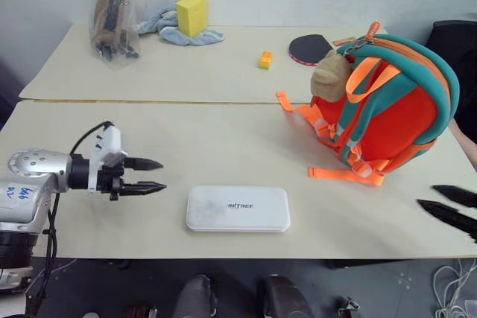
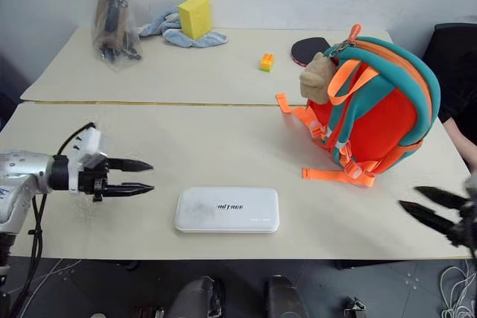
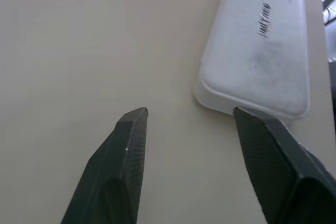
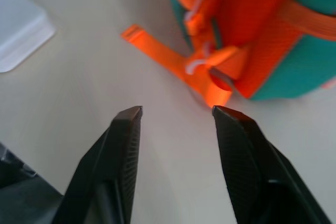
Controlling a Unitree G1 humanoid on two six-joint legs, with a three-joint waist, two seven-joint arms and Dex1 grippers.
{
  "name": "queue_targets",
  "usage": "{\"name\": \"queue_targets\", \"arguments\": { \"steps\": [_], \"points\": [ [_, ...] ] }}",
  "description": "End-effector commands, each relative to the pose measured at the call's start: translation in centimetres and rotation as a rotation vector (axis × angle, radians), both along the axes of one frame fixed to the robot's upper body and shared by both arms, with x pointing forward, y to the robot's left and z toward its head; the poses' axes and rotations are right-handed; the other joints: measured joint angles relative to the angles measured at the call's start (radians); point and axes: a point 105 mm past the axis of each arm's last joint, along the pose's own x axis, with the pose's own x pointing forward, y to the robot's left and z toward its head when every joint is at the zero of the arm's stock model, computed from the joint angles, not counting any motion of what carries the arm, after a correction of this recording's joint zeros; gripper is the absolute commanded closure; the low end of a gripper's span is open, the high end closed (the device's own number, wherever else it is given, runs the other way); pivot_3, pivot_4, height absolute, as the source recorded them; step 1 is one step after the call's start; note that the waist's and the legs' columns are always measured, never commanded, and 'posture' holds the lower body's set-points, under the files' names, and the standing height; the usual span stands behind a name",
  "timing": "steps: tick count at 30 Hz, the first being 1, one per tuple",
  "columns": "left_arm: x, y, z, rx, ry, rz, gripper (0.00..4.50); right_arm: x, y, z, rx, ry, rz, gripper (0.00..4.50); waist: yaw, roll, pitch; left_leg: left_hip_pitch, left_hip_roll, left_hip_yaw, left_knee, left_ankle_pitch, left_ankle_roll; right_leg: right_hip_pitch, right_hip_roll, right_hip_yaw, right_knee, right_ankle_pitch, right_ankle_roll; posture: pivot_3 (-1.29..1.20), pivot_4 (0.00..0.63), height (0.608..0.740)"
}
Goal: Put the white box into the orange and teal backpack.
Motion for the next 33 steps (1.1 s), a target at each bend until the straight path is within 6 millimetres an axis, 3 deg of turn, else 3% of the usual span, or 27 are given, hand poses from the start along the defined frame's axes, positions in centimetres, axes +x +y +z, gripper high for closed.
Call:
{"name": "queue_targets", "arguments": {
  "steps": [1,4,6,17,21,25,30,33],
  "points": [
    [-0.7,-0.7,-0.6,0.064,-0.010,-0.064,2.99,0.5,3.4,-0.8,-0.037,0.011,0.155,3.57,0.001,0.000,0.000,0.000,0.000,0.000,0.001,0.000,0.000,0.000,0.000,0.000,0.000,0.000,0.000,0.00,0.150,0.740],
    [-0.9,-1.4,-1.7,0.106,-0.009,-0.092,3.89,1.8,6.0,-2.0,-0.053,0.016,0.258,4.50,0.002,0.000,0.000,0.000,0.000,0.000,0.002,0.000,0.000,0.000,0.000,0.000,0.001,0.000,0.000,0.00,0.150,0.740],
    [-0.6,-1.8,-2.2,0.117,-0.010,-0.091,4.46,2.5,7.4,-2.7,-0.056,0.023,0.314,4.50,0.002,0.000,0.000,0.000,0.000,0.000,0.002,0.000,0.000,0.000,0.000,0.000,0.001,0.000,0.000,0.00,0.150,0.740],
    [-0.4,-6.0,-3.6,0.076,0.019,-0.134,4.46,6.2,9.9,-6.7,-0.185,0.021,0.340,4.50,0.006,0.000,0.000,-0.007,-0.001,-0.001,0.007,0.003,-0.003,-0.005,-0.001,0.000,0.003,0.000,0.000,0.00,0.150,0.740],
    [0.3,-5.7,-3.8,0.071,0.019,-0.090,4.46,6.3,10.4,-7.2,-0.195,0.029,0.361,4.50,0.005,0.000,0.000,-0.007,0.000,-0.001,0.006,0.003,-0.004,-0.005,0.000,-0.001,0.003,0.000,0.000,0.00,0.150,0.740],
    [1.1,-4.1,-4.2,0.039,0.113,0.039,4.46,6.5,10.4,-7.3,-0.200,0.024,0.354,4.50,0.004,0.000,0.000,-0.006,0.000,-0.001,0.007,0.003,-0.004,-0.005,0.000,-0.001,0.004,0.000,0.000,0.00,0.150,0.740],
    [-0.1,-2.3,-3.4,-0.103,0.478,0.142,3.01,6.5,11.5,-7.3,-0.191,0.005,0.381,4.50,0.000,0.000,0.000,-0.006,0.000,-0.001,0.006,0.004,-0.004,-0.006,0.000,-0.001,0.005,0.000,0.000,0.00,0.150,0.740],
    [0.0,-2.4,-2.4,-0.220,0.650,0.201,2.14,6.7,12.0,-7.1,-0.185,-0.006,0.399,4.50,0.002,0.000,0.000,-0.006,0.000,-0.001,0.006,0.004,-0.005,-0.006,0.000,-0.001,0.005,0.000,0.000,0.00,0.150,0.740]
  ]
}}
